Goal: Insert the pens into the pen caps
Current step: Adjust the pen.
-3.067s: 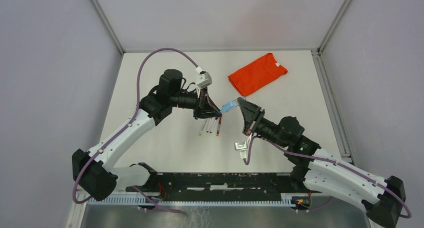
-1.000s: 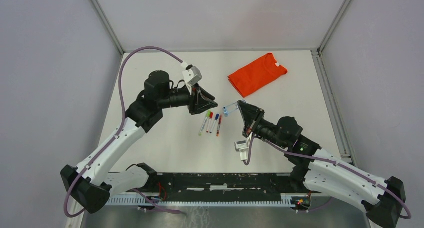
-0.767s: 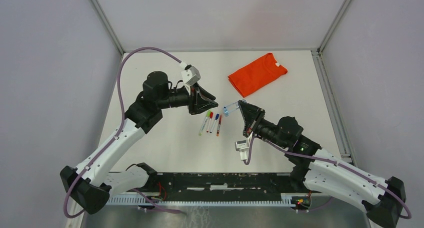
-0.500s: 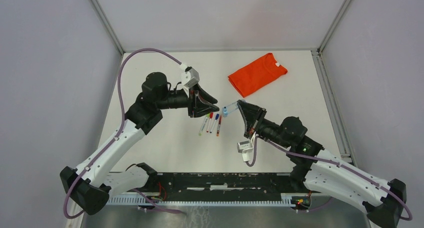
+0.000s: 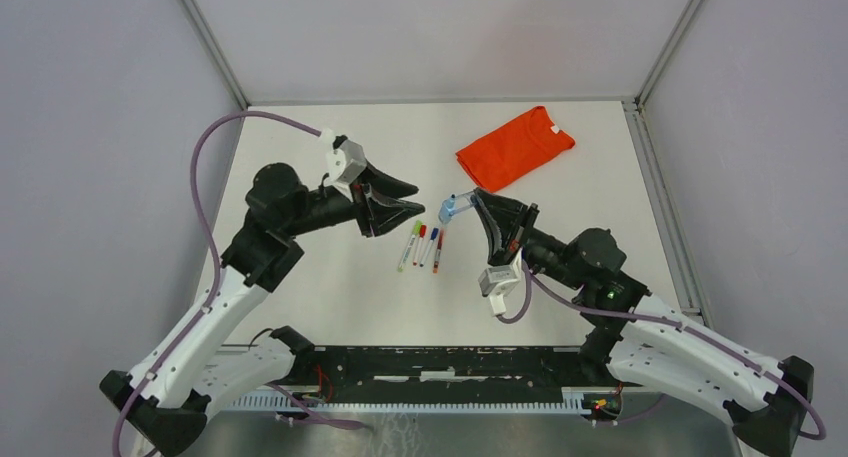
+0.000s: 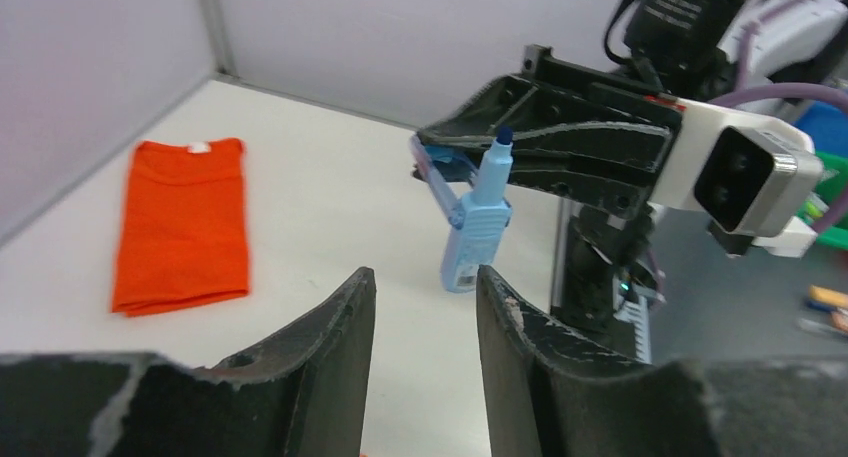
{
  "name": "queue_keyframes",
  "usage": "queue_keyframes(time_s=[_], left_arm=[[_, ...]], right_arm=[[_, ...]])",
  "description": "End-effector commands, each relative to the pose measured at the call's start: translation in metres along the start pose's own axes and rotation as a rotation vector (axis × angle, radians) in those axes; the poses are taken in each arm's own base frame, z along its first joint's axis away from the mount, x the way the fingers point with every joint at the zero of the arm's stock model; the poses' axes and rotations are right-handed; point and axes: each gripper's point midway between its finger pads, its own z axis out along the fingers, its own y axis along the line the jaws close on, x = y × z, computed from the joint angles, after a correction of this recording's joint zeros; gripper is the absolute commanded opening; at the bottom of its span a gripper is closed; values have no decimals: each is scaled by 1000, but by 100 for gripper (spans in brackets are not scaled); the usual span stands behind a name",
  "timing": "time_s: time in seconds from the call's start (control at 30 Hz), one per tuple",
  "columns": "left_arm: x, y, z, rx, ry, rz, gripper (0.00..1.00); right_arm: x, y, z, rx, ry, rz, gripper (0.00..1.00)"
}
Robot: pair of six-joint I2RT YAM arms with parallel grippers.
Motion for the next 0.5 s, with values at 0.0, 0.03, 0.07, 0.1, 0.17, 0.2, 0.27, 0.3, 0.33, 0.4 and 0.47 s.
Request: queue_keyframes(time_s=[0.0, 0.03, 0.07, 0.1, 0.17, 0.2, 0.27, 0.3, 0.33, 0.4, 0.47], left_arm=[[-48, 27, -21, -258, -191, 60, 49], [-52, 31, -26, -296, -216, 65, 51], [-56, 35, -30, -333, -236, 68, 51], [-58, 39, -32, -363, -250, 64, 52], [-59, 46, -35, -404, -268, 50, 53], [-58, 49, -34, -414, -268, 42, 53], [-54, 55, -31, -426, -264, 18, 54], [-52, 57, -29, -428, -260, 7, 54], [-49, 59, -27, -429, -252, 0, 55], [-45, 57, -23, -404, -241, 4, 55], [-43, 53, -20, -369, -233, 16, 55]], right_arm=[[7, -35, 1, 102, 52, 155, 0], [9, -36, 2, 100, 67, 173, 0], [13, -39, 2, 103, 85, 183, 0], [15, -40, 3, 99, 102, 191, 0], [21, -44, 3, 101, 138, 206, 1], [24, -46, 4, 108, 158, 221, 1], [31, -49, 4, 118, 198, 254, 2], [34, -50, 5, 121, 216, 266, 2], [35, -50, 5, 121, 223, 281, 2], [37, -51, 6, 126, 235, 309, 3], [37, -51, 6, 122, 239, 319, 4]])
